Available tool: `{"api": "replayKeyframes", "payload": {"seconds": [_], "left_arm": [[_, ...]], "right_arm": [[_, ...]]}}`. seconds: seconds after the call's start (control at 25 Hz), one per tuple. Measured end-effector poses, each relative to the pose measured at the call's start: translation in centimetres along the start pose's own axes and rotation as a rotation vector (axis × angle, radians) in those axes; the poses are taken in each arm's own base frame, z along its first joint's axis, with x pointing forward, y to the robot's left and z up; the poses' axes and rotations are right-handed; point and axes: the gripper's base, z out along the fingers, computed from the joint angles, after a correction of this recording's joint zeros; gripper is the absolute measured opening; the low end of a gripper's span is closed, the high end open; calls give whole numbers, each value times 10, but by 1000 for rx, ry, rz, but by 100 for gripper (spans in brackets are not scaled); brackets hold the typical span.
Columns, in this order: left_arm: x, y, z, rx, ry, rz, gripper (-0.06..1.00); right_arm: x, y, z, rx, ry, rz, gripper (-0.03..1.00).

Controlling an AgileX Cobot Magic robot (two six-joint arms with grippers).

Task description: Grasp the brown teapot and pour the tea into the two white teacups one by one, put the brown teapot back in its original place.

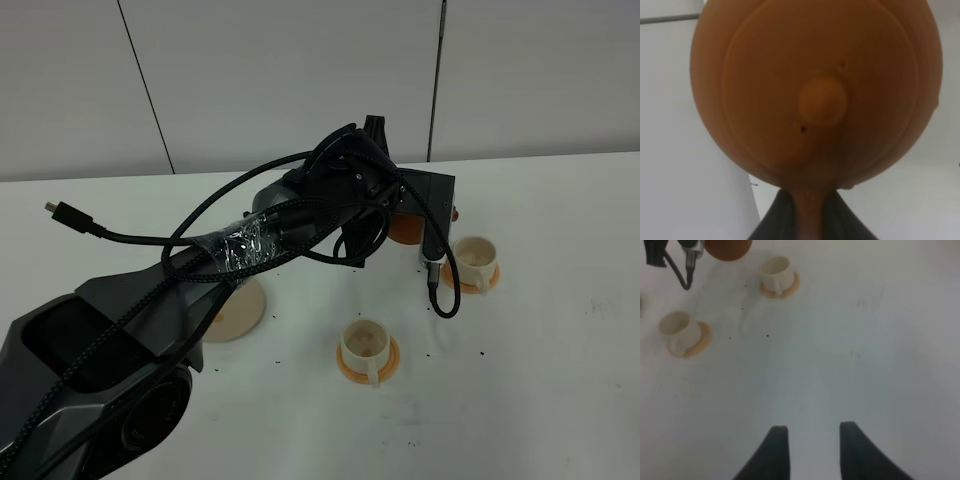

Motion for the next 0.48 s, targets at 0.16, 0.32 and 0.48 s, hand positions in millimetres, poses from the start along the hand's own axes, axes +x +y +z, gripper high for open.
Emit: {"api": "replayKeyframes", "payload": {"seconds": [0.16,0.32,0.48], "left_arm": [[-2,-2,4,-12,-3,15,17],[-4,-5,10,-11,-6,24,17],[-8,-8,17,-39,-17,50,17]], "right_arm": [[0,0,0,0,0,0,24],[0,0,0,0,0,0,24],[0,0,0,-1,0,0,24]]}}
